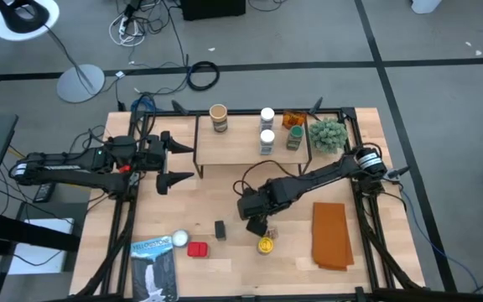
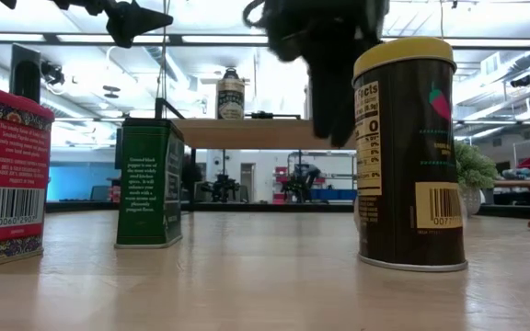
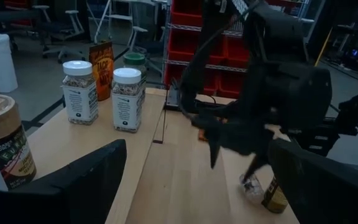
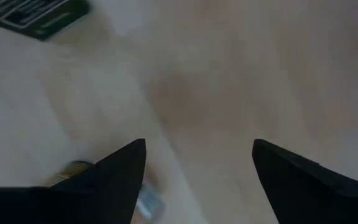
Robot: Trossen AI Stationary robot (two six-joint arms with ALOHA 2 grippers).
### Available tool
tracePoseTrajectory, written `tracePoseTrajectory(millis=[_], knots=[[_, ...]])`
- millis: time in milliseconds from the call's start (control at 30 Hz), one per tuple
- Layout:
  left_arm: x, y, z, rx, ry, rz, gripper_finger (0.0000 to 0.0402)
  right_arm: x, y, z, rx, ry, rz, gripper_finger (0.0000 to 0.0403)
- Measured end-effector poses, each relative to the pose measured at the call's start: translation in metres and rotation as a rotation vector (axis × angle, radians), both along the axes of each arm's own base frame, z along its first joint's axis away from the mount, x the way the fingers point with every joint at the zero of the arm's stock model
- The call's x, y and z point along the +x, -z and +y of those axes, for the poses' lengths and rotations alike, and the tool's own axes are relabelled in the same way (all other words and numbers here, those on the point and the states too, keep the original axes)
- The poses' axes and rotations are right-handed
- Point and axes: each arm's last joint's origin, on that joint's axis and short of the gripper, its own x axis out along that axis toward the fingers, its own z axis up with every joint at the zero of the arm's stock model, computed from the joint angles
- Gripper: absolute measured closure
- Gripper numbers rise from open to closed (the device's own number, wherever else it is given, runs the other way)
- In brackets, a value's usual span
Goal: Shelf spices
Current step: Put the brown seasoning bottle on the shelf
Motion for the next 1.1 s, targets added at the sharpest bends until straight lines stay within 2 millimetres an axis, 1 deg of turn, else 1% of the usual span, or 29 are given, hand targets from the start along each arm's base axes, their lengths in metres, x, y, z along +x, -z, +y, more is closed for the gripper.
tracePoseTrajectory(millis=[100,200,300,367,500,633,767,867,967,1033,1100], knots=[[0.0,0.0,0.0,0.0,0.0,0.0,0.0006,-0.016,-0.018,0.001,-0.103,0.014,-0.002,0.011],[0.0,0.0,0.0,0.0,0.0,0.0,0.0006,-0.032,-0.03,0.007,-0.162,-0.004,0.026,0.011],[0.0,0.0,0.0,0.0,0.0,0.001,0.0006,-0.045,-0.036,0.017,-0.182,-0.029,0.058,0.011],[0.0,0.0,0.0,0.0,0.0,0.0,0.0006,-0.053,-0.033,0.023,-0.196,-0.048,0.079,0.011],[0.0,0.0,0.0,0.0,0.0,0.0,0.0006,-0.077,-0.015,0.034,-0.198,-0.037,0.14,0.011],[0.0,0.0,0.0,0.0,0.0,0.0,0.0006,-0.108,0.013,0.042,-0.126,0.012,0.172,0.011],[0.0,0.0,0.0,0.0,0.0,0.0,0.0006,-0.138,0.039,0.052,0.012,0.031,0.107,0.011],[0.0,0.0,0.0,0.0,0.0,0.0,0.0006,-0.156,0.051,0.058,0.072,-0.009,0.006,0.011],[0.0,0.0,0.0,0.0,0.0,0.0,0.0006,-0.164,0.061,0.062,0.09,-0.068,-0.113,0.011],[0.0,0.0,0.0,0.0,0.0,0.0,0.0006,-0.163,0.067,0.064,0.091,-0.132,-0.18,0.011],[0.0,0.0,0.0,0.0,0.0,0.0,0.0006,-0.157,0.072,0.066,0.079,-0.207,-0.245,0.011]])
